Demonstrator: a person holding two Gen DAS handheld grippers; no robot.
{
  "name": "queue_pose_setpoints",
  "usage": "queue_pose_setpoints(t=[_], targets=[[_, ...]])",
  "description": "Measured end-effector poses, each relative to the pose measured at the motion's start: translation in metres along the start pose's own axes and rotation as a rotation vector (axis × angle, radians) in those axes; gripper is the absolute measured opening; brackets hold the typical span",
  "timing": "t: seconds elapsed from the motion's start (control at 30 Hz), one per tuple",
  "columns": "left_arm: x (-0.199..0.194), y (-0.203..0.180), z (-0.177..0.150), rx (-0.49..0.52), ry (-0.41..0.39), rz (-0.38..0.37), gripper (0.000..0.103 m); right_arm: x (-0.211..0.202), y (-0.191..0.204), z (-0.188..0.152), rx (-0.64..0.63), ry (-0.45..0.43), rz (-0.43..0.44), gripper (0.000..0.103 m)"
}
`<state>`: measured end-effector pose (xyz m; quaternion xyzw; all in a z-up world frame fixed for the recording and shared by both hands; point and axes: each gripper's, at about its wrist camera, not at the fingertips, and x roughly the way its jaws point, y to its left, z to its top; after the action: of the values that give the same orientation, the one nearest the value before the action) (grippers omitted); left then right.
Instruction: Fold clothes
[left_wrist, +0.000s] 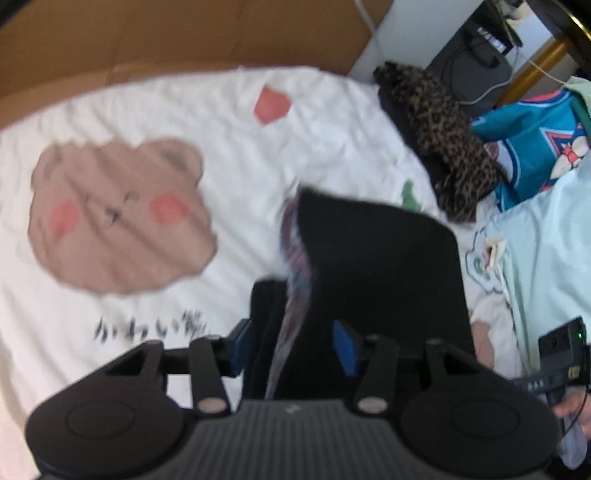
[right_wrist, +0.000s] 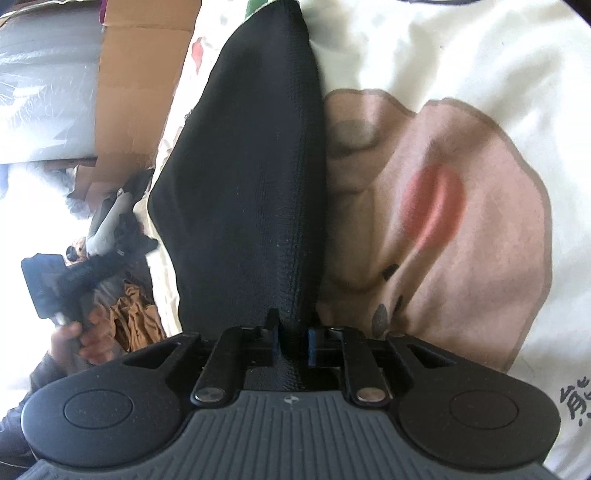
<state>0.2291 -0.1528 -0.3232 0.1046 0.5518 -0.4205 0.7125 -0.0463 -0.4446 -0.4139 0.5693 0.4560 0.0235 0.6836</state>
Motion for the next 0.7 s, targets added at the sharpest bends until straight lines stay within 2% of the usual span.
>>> queue_pose_setpoints(t=[0.07,0.1,0.3,0.53,0.63,0.7], targets=[[0.007,-0.005,0.007,0.003,-0.015,0.008,0.057,-0.002,0.004,0.0,-0.022,-0.015,-0.01,0.047],[0.012,-0.007,0.009,-0.003,-0.015,0.015,0.058,-0.003,0.007,0.001,-0.035,-0.024,-0.016,0.048],[0.031,-0.008,0.015,-0.043,-0.003,0.013,0.058,-0.004,0.019,0.005,-0.088,-0.036,-0.056,0.049],[0.047,-0.006,0.011,-0.029,0.0,0.072,0.049,-0.005,0.014,0.007,-0.056,-0.045,-0.09,0.049],[0.052,-0.001,0.008,-0.039,0.004,0.078,0.045,-0.01,0.015,0.011,-0.042,-0.082,-0.085,0.049],[0.056,0.007,0.006,-0.083,0.018,0.064,0.045,-0.015,0.017,0.015,-0.046,-0.112,-0.086,0.049]])
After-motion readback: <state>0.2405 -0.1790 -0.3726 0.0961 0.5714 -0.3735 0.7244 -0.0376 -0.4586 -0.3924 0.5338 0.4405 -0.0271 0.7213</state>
